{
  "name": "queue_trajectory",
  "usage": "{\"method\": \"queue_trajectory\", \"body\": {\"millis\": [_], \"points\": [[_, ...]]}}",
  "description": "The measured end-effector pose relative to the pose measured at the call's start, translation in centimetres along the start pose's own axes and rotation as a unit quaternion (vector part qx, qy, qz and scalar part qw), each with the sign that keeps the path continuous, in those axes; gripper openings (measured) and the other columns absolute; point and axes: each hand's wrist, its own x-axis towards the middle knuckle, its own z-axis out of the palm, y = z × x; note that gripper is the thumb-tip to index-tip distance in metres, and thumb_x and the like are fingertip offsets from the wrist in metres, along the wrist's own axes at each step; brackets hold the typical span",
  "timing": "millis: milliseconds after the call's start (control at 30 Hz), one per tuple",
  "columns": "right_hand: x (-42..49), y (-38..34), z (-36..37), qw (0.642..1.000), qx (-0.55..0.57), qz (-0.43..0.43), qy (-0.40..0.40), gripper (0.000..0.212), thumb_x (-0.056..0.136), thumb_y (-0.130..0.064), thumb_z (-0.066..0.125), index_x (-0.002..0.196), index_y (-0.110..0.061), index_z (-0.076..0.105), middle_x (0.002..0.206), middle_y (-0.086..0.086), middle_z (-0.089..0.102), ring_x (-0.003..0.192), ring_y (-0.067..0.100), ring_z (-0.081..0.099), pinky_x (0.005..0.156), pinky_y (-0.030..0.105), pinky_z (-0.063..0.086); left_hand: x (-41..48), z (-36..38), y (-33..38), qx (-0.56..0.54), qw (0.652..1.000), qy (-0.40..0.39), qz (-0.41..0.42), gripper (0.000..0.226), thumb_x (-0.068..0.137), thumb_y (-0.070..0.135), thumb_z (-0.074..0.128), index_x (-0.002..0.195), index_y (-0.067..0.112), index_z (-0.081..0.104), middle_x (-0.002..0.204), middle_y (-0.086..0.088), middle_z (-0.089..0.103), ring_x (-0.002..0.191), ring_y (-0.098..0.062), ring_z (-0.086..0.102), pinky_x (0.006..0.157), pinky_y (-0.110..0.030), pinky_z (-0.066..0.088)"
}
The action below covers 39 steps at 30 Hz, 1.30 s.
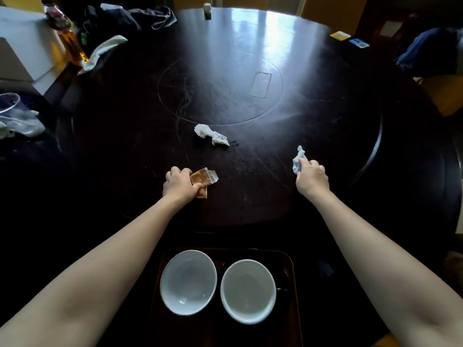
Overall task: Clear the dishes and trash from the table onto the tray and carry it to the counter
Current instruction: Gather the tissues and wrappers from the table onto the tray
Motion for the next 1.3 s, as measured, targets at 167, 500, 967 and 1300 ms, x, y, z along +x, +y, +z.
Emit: {"method": "queue_trajectory", "body": {"millis": [167, 500, 967, 1300], "points": [[1.0, -0.4, 1.1, 0.999, 0.008, -0.006, 0.037, 0.038, 0.087, -0.001, 0.045, 0.124, -0.005, 0.049, 0.124, 0.020, 0.047, 0.113, 0.035, 0.046, 0.090, 0.043, 0.044, 1.1, -0.4, -0.4, -0.025, 0.999, -0.031, 0.000, 0.049, 0.077, 0.036, 0.069, 0.116, 0.009, 0.056, 0.116, -0.014, 0.060, 0.114, -0.031, 0.052, 0.093, -0.045, 0.048], [3.3, -6.5, 0.2, 0.978, 0.173, -0.068, 0.091, 0.020, 0.088, -0.008, 0.048, 0.100, -0.003, 0.064, 0.116, 0.020, 0.053, 0.106, 0.034, 0.053, 0.092, 0.031, 0.040, 1.9, -0.8, -0.6, -0.033, 0.994, -0.099, 0.022, 0.031, 0.077, 0.032, 0.069, 0.099, 0.010, 0.061, 0.102, -0.009, 0.065, 0.098, -0.025, 0.060, 0.084, -0.037, 0.051], [9.1, -18.9, 5.2, 0.974, 0.148, -0.167, 0.046, 0.022, 0.091, -0.007, 0.045, 0.104, -0.005, 0.063, 0.118, 0.014, 0.054, 0.110, 0.031, 0.051, 0.087, 0.037, 0.045, 3.3, -2.0, -3.4, -0.366, 0.926, -0.061, -0.066, 0.022, 0.084, 0.008, 0.059, 0.104, 0.012, 0.063, 0.091, -0.003, 0.065, 0.086, -0.020, 0.064, 0.078, -0.032, 0.053], [8.5, -19.6, 7.3, 0.978, 0.138, -0.159, -0.003, 0.020, 0.088, -0.015, 0.055, 0.099, -0.005, 0.068, 0.112, 0.018, 0.057, 0.104, 0.033, 0.055, 0.090, 0.039, 0.045, 3.6, -1.9, -4.3, -0.513, 0.846, -0.088, -0.115, 0.052, 0.080, -0.005, 0.061, 0.124, 0.019, 0.050, 0.102, -0.008, 0.060, 0.090, -0.022, 0.065, 0.082, -0.032, 0.056]]}}
